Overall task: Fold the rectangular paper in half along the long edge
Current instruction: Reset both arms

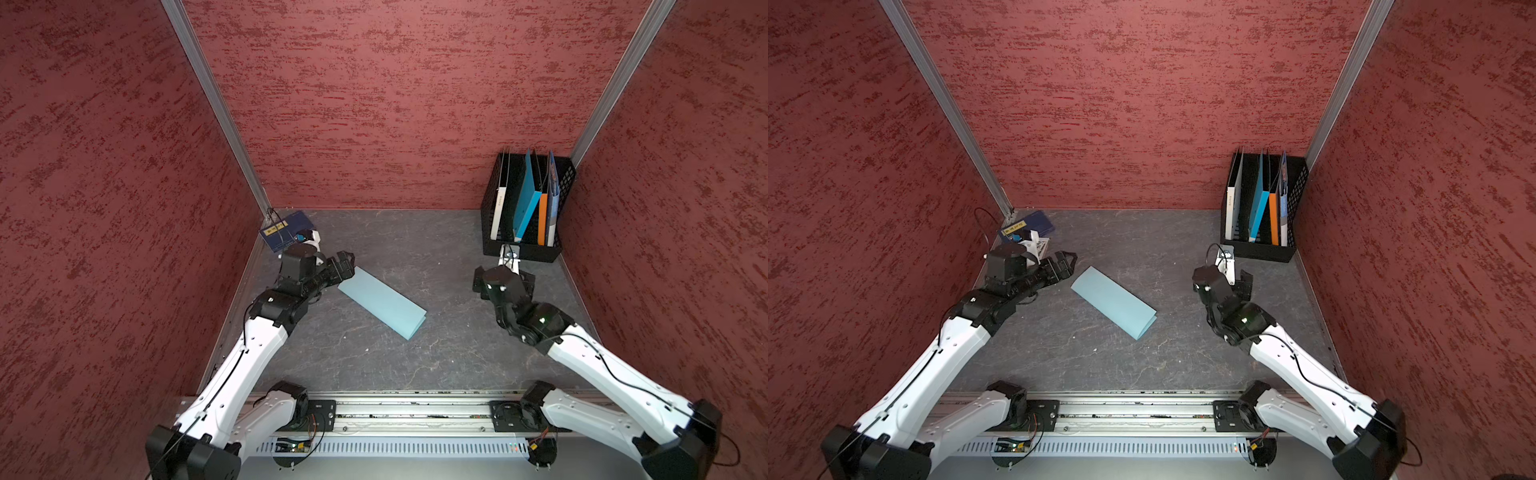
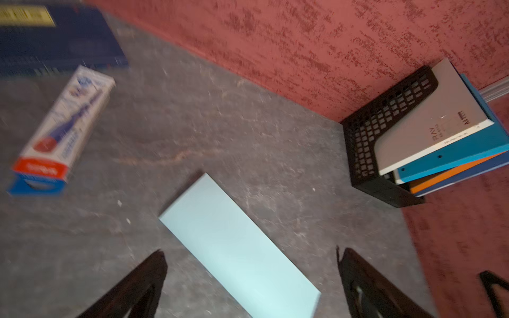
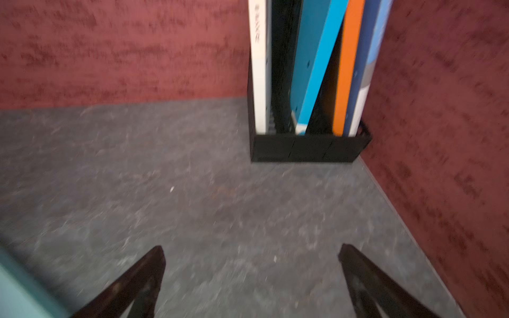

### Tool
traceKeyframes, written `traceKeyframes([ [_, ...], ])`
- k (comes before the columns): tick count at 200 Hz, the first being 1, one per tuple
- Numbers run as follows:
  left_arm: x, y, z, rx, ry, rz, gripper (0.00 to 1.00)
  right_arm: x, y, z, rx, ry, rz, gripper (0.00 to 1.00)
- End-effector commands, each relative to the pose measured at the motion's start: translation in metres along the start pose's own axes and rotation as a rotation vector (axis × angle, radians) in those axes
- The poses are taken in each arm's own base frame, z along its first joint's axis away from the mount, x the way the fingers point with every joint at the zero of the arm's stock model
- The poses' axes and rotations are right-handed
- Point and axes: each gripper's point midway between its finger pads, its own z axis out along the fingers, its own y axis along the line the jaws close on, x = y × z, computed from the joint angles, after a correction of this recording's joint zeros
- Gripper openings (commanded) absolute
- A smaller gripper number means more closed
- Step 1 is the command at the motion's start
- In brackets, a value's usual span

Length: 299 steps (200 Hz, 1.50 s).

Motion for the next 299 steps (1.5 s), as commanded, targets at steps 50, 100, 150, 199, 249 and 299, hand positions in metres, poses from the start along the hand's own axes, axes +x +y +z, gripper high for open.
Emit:
traceKeyframes([
  [50, 0.019, 0.101, 0.006, -0.249, -0.212, 0.208, 1.00, 0.028, -0.026, 0.063, -0.026, -0.205, 0.015, 0.99],
  [100, 0.016, 0.114, 0.034, -0.259, -0.390, 0.315, 1.00, 0.043, -0.003, 0.120, -0.099, -0.132, -0.033, 0.99],
  [150, 0.009, 0.120, 0.067, -0.181, -0.462, 0.336, 1.00, 0.063, -0.036, 0.145, -0.110, -0.127, 0.100, 0.99],
  [199, 0.022, 0.130, 0.098, -0.103, -0.385, 0.321, 1.00, 0.065, -0.033, 0.149, -0.156, -0.137, 0.106, 0.99],
  [249, 0.017, 0.140, 0.108, -0.120, -0.322, 0.281, 1.00, 0.066, -0.035, 0.150, -0.142, -0.125, 0.111, 0.99],
  [299, 0.018, 0.139, 0.109, -0.131, -0.316, 0.283, 1.00, 0.066, -0.035, 0.151, -0.142, -0.124, 0.107, 0.99],
])
